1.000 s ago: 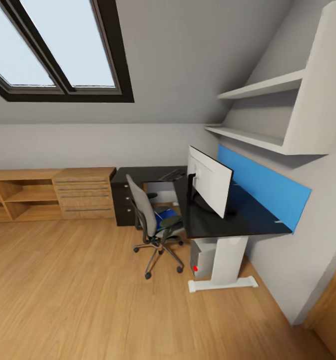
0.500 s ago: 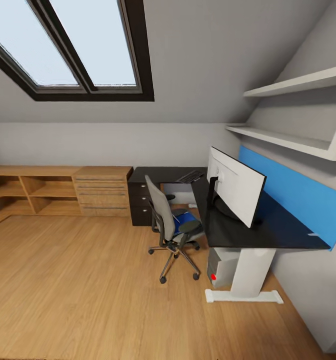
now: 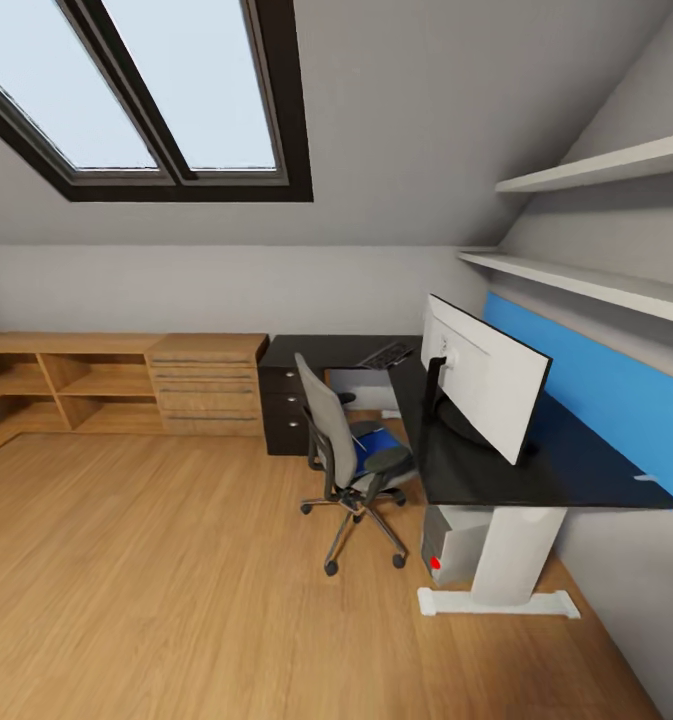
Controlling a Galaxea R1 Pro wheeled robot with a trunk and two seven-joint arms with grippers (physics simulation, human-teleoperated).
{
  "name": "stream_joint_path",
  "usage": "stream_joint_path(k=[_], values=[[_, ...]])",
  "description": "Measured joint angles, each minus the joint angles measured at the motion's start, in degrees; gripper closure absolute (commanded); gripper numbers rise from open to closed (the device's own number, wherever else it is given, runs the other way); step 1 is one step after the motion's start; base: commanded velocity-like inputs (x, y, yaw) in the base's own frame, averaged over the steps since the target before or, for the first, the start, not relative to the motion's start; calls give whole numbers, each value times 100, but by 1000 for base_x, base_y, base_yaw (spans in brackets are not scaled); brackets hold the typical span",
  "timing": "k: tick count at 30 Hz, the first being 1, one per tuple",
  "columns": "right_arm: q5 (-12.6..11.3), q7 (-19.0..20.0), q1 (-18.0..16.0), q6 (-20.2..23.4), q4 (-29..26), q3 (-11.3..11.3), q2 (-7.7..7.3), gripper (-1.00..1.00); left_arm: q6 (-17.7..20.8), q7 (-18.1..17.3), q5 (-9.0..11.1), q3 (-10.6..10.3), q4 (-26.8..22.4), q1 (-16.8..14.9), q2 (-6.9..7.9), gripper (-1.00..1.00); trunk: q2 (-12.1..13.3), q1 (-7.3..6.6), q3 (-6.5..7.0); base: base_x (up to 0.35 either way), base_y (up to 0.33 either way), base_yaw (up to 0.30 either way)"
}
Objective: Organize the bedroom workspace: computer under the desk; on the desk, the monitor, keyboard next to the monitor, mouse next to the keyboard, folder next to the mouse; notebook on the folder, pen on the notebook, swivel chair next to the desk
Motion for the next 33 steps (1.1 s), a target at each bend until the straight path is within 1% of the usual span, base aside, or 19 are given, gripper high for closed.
stream_joint_path(k=[11,20,29,33], values=[[0,0,0,5,0,-7,-6,-100,0,0,-6,1,0,0,0,-100,0,0,0,279,205,0],[0,-2,0,15,-7,-7,-8,-100,16,-1,-1,-1,0,0,0,-100,0,0,0,299,17,0],[0,-2,0,17,-7,-7,-11,-100,15,-2,13,4,1,0,2,-100,1,2,0,80,8,0],[3,0,0,11,-8,-4,-14,-100,11,-6,11,6,0,0,1,-100,0,1,0,153,124,0]])
